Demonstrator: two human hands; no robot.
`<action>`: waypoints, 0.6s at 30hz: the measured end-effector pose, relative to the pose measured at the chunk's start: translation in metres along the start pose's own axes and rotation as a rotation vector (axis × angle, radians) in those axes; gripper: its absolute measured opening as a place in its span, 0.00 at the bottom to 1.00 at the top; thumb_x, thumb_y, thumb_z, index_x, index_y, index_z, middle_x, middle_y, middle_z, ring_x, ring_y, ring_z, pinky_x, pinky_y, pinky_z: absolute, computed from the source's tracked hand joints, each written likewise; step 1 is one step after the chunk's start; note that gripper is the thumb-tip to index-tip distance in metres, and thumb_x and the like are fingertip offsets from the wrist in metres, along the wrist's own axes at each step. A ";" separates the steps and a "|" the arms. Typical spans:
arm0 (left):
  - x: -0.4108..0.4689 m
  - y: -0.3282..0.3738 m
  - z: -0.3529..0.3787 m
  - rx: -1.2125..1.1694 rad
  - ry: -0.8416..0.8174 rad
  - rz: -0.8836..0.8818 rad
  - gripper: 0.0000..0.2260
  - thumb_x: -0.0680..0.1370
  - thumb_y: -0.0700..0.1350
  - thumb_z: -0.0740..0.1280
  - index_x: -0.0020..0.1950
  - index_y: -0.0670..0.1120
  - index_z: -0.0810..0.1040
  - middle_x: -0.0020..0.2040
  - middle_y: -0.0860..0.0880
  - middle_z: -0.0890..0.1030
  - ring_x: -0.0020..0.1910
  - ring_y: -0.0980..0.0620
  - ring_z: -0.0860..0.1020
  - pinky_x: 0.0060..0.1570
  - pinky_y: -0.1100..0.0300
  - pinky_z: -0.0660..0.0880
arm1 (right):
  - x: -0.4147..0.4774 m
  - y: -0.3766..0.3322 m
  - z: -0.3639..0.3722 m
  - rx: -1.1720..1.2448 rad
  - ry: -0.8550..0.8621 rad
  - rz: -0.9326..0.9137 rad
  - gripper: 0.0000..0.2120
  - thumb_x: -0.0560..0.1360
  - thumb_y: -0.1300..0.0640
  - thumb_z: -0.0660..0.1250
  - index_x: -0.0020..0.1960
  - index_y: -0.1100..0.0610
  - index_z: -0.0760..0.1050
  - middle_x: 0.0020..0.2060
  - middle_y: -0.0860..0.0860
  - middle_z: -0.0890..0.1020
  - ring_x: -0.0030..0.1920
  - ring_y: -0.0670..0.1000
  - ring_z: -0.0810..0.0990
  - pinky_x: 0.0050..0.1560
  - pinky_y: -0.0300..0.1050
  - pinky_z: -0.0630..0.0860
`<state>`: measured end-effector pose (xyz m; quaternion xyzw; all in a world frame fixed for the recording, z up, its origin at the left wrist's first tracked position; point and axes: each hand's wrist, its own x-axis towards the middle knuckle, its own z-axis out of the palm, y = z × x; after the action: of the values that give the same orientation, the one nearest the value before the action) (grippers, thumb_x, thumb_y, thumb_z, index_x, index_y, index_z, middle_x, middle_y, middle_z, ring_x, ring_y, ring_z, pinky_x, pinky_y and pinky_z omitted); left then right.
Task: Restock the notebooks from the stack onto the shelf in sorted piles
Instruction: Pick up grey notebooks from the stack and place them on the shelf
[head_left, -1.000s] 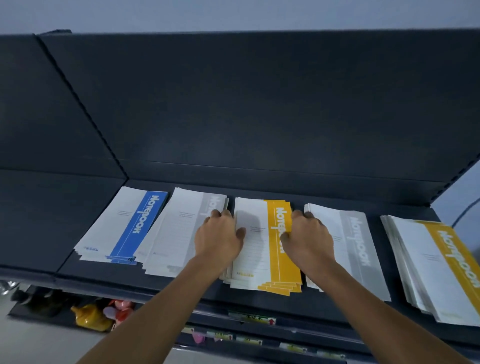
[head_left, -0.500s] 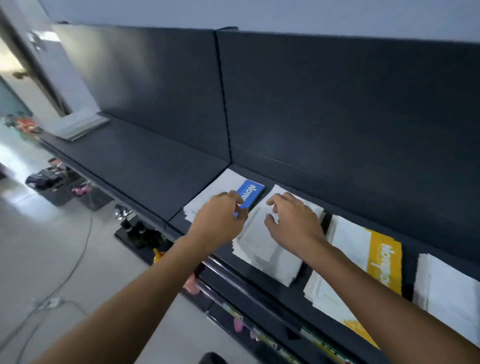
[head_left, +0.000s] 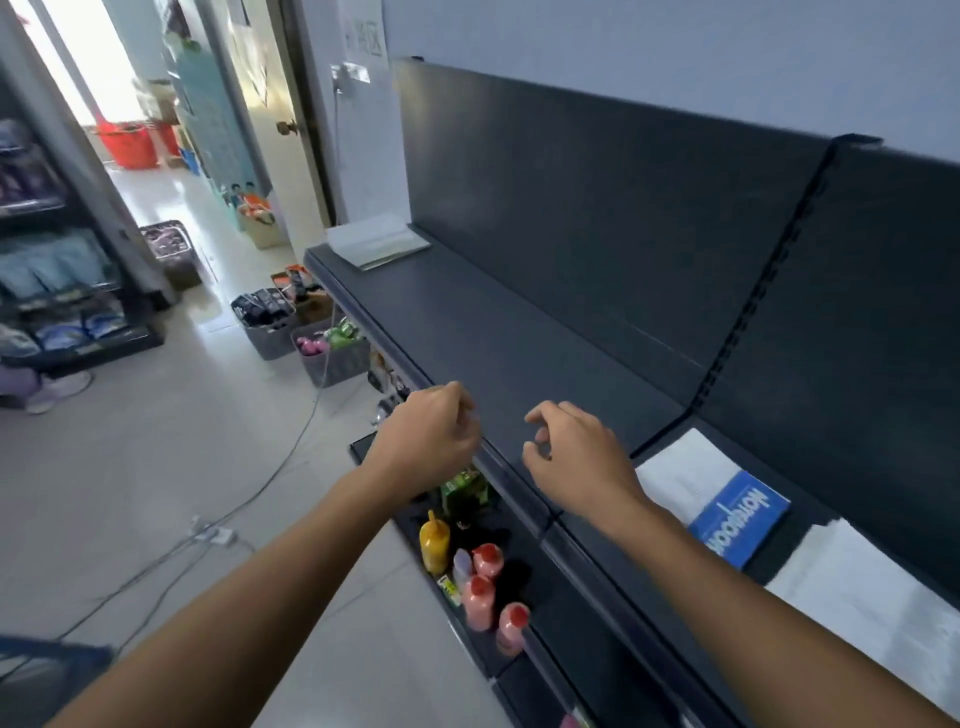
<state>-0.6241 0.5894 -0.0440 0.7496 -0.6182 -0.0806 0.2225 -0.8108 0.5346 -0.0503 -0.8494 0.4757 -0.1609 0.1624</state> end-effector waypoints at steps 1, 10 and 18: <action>0.007 -0.018 -0.006 0.011 0.004 0.004 0.11 0.78 0.52 0.63 0.57 0.50 0.78 0.47 0.55 0.80 0.48 0.52 0.79 0.43 0.57 0.73 | 0.013 -0.014 0.010 -0.002 -0.005 -0.011 0.14 0.79 0.50 0.63 0.63 0.49 0.73 0.56 0.45 0.78 0.51 0.52 0.79 0.50 0.49 0.77; 0.057 -0.135 -0.042 -0.002 -0.013 -0.033 0.09 0.79 0.52 0.63 0.55 0.49 0.76 0.48 0.52 0.81 0.46 0.50 0.79 0.46 0.50 0.79 | 0.114 -0.097 0.059 -0.043 -0.019 -0.057 0.15 0.80 0.51 0.63 0.65 0.50 0.72 0.56 0.46 0.78 0.51 0.51 0.79 0.47 0.46 0.73; 0.136 -0.214 -0.069 0.001 0.002 -0.068 0.10 0.78 0.52 0.63 0.56 0.51 0.76 0.49 0.55 0.82 0.48 0.53 0.79 0.48 0.52 0.78 | 0.229 -0.145 0.093 -0.032 -0.035 -0.107 0.15 0.80 0.51 0.64 0.66 0.51 0.72 0.54 0.45 0.78 0.48 0.50 0.77 0.45 0.46 0.72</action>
<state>-0.3755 0.5035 -0.0543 0.7702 -0.5922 -0.0870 0.2201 -0.5479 0.4209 -0.0438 -0.8788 0.4290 -0.1470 0.1484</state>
